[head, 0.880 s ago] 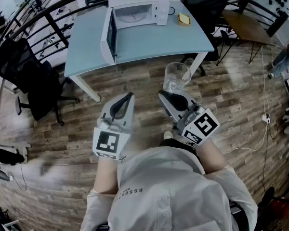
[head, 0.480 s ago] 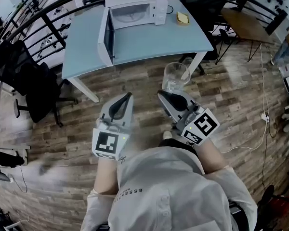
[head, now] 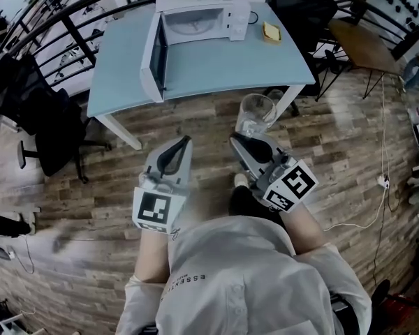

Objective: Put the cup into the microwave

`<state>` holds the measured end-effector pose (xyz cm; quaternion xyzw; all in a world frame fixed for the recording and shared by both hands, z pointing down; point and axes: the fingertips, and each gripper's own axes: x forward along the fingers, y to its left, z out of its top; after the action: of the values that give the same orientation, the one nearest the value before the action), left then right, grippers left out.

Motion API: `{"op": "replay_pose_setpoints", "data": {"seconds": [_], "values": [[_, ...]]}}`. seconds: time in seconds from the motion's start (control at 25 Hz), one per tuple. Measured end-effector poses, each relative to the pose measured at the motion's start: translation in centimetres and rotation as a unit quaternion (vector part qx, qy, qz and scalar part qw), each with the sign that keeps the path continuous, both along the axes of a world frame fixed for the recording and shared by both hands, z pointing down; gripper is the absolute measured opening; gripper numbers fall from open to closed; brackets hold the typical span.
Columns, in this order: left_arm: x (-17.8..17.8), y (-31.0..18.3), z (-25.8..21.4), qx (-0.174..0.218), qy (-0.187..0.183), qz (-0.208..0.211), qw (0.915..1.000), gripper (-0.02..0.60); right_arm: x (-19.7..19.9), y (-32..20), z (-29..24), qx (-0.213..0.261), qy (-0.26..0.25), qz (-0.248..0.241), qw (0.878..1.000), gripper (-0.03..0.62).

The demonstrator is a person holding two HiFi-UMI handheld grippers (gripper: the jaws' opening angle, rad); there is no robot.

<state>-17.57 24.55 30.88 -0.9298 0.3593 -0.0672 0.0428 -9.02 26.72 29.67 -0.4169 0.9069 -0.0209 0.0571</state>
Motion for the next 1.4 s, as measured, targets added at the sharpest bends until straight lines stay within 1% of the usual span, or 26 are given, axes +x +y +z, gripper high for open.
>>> {"op": "replay_pose_setpoints", "data": {"seconds": [0.12,0.24,0.32,0.52,0.72,0.84,0.96,1.16,1.28,1.4], "values": [[1.5,-2.5,0.5,0.003,-0.009,-0.011,0.9999,0.002,1.6,-2.8,0.5,-0.003,-0.003,-0.013,1.000,0.021],[2.8,-5.4,0.7,0.002,-0.013,-0.036,0.9993,0.002,3.3,-6.5,1.0,-0.002,-0.008,-0.032,0.999,0.022],[4.0,-7.9,0.7,0.011,-0.021,-0.046,0.9987,0.002,5.0,-9.0,1.0,-0.003,-0.009,-0.040,0.999,0.021],[8.5,-14.0,-0.6,0.014,-0.026,-0.077,0.9966,0.002,9.3,-16.3,-0.3,-0.004,-0.013,-0.085,0.996,0.023],[13.6,-21.0,-0.4,-0.002,-0.026,-0.106,0.9940,0.002,14.1,-23.7,-0.7,-0.007,-0.003,-0.118,0.993,0.021],[16.4,-24.2,-0.2,-0.002,-0.030,-0.113,0.9932,0.002,16.6,-27.2,-0.4,-0.010,0.004,-0.131,0.991,0.022],[18.4,-26.5,-0.1,-0.016,-0.022,-0.127,0.9916,0.002,18.5,-30.1,0.0,-0.013,0.008,-0.135,0.991,0.022],[19.5,-29.0,0.9,-0.013,-0.043,-0.134,0.9899,0.002,19.8,-32.9,0.7,-0.017,0.013,-0.156,0.988,0.023],[19.3,-30.4,1.5,-0.026,-0.042,-0.144,0.9883,0.002,19.4,-34.1,1.4,-0.020,0.016,-0.174,0.984,0.023],[19.0,-32.2,2.2,-0.037,-0.041,-0.147,0.9877,0.002,18.4,-35.4,1.9,-0.012,0.030,-0.193,0.981,0.023]]}}
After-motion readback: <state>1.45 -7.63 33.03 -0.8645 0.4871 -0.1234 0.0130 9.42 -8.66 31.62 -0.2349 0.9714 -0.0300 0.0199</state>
